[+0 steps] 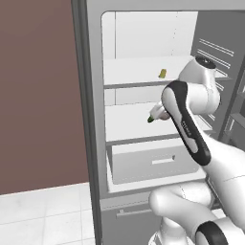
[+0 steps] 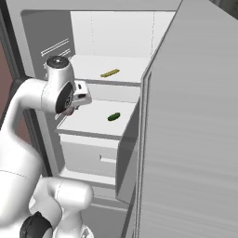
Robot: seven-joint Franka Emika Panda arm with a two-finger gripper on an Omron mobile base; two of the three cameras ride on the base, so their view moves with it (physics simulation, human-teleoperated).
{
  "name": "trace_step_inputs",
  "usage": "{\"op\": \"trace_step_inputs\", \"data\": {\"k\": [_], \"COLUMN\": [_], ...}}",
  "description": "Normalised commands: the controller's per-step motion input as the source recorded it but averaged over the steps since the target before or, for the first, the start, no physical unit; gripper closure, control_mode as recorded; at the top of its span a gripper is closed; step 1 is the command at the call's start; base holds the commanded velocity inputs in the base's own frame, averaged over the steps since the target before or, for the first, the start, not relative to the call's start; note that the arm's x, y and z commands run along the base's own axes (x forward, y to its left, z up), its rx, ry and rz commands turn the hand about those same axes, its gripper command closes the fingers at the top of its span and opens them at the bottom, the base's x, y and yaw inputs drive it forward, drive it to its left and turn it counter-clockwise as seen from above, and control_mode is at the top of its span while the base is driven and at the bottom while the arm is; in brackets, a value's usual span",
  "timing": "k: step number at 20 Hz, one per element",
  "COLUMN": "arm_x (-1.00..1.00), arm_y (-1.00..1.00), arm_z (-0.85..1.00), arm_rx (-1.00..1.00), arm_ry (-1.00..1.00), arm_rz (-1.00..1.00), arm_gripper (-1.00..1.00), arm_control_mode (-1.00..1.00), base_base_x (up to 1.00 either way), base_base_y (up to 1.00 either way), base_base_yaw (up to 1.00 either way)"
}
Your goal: Pick the egg and butter from the fridge and place them by the bowl for mixing.
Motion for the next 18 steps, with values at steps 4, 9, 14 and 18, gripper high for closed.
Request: {"op": "trace_step_inputs", "data": {"k": [4,9,14,18], "arm_x": [-0.47,-0.16,0.00,0.00], "arm_y": [0.01,0.05,0.00,0.00], "arm_z": [-0.39,-0.26,0.00,0.00], "arm_rx": [0.00,-0.01,0.00,0.00], "arm_ry": [0.29,0.27,0.00,0.00], "arm_rz": [-0.05,-0.05,0.00,0.00], "arm_gripper": [1.00,1.00,1.00,1.00], "arm_control_mode": [-1.00,-1.00,1.00,1.00], "base_base_x": [0.00,0.00,-0.04,-0.55], "base_base_y": [0.00,0.00,0.00,0.00], "base_base_yaw": [0.00,0.00,0.00,0.00]}}
